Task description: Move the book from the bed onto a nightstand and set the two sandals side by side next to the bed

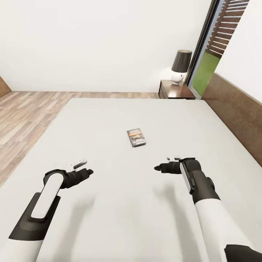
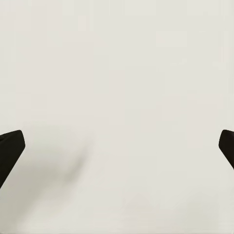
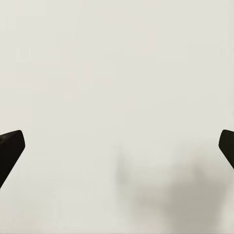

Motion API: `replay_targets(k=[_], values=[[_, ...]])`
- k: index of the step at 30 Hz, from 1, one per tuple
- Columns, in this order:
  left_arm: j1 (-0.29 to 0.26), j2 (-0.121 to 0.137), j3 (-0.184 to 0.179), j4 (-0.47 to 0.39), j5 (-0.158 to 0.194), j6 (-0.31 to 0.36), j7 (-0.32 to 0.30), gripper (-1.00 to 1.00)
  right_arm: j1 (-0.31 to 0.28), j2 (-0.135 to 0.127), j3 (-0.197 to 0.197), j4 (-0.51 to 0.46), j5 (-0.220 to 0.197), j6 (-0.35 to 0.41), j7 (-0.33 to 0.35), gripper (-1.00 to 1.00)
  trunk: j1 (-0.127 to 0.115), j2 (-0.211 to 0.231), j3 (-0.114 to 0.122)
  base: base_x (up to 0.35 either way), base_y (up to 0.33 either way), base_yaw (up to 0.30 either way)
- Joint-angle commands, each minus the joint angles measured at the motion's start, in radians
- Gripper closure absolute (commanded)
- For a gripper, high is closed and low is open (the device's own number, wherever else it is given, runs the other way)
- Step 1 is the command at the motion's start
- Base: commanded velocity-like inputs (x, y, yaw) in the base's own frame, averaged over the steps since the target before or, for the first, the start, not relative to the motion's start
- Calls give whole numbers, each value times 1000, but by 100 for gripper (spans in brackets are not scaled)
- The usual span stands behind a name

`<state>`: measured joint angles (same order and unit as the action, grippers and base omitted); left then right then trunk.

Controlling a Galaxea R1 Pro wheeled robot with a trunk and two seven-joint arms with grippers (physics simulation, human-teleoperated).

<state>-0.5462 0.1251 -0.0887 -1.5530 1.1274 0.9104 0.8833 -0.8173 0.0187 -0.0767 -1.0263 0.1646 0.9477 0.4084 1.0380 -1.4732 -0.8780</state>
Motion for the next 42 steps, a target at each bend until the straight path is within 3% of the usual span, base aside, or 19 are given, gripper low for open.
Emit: replay_targets(k=[1, 7, 11, 13, 18, 20, 22, 24, 27, 28, 33, 36, 38, 39, 40, 42], values=[[-1, 0, -2, -1, 8, 1, 11, -100, -3, 1, -4, 0, 10, 3, 9, -100, 0, 0, -2, 0, 0, 0], [-1, -2, -4, -1, 11, 2, 12, -100, -58, 2, -7, 33, 10, 3, -3, -100, 0, 0, -12, 0, 0, 0], [-1, -2, -4, -1, 12, 4, 11, -100, -171, 8, -10, 159, 1, 2, -78, -100, 0, 0, -15, 0, 0, 0], [-1, -3, -5, -1, 12, 4, 11, -100, -188, 8, -10, 176, 1, 1, -88, -100, 0, 0, -16, 0, 0, 0], [-7, -6, -8, 0, 12, 6, 9, -100, -263, 24, -10, 236, -1, -4, -115, -100, 0, 0, -17, 0, 0, 0], [-27, -5, -3, 3, 15, 9, 11, -100, -299, 45, -10, 254, 0, -31, -124, -100, 0, 0, -17, 0, 0, 0], [-74, 0, 24, 32, 49, 31, 13, -100, -357, 65, -10, 270, 0, -54, -159, -100, 0, 0, -18, 0, 0, 0], [-86, -1, 37, 50, 65, 36, 13, -100, -371, 68, -11, 275, 0, -58, -171, -100, 0, 0, -19, 0, 0, 0], [-138, -1, 71, 108, 120, 45, 10, -100, -415, 74, -12, 292, -1, -63, -193, -100, 0, 0, -22, 0, 0, 0], [-186, -2, 83, 140, 151, 50, 9, -100, -453, 76, -12, 312, -2, -64, -202, -100, 0, 0, -23, 0, 0, 0], [-272, -4, 94, 179, 194, 58, 10, -100, -551, 80, -15, 379, -18, -54, -212, -100, 0, 0, -30, 0, 0, 0], [-330, -4, 99, 194, 216, 71, 11, -100, -642, 80, -18, 441, -35, -40, -215, -100, 0, 0, -35, 0, 0, 0], [-383, 0, 102, 203, 257, 82, 11, -100, -768, 70, -21, 514, -47, -22, -212, -100, 0, 0, -38, 0, 0, 0], [-392, 2, 102, 204, 268, 84, 10, -100, -797, 68, -22, 526, -49, -18, -211, -100, 0, 0, -39, 0, 0, 0], [-420, 6, 104, 203, 296, 87, 10, -100, -873, 54, -22, 552, -51, -7, -206, -100, 0, 0, -41, 0, 0, 0], [-431, 7, 104, 201, 303, 88, 10, -100, -893, 47, -22, 558, -51, -4, -205, -100, 0, 0, -44, 0, 0, 0]])
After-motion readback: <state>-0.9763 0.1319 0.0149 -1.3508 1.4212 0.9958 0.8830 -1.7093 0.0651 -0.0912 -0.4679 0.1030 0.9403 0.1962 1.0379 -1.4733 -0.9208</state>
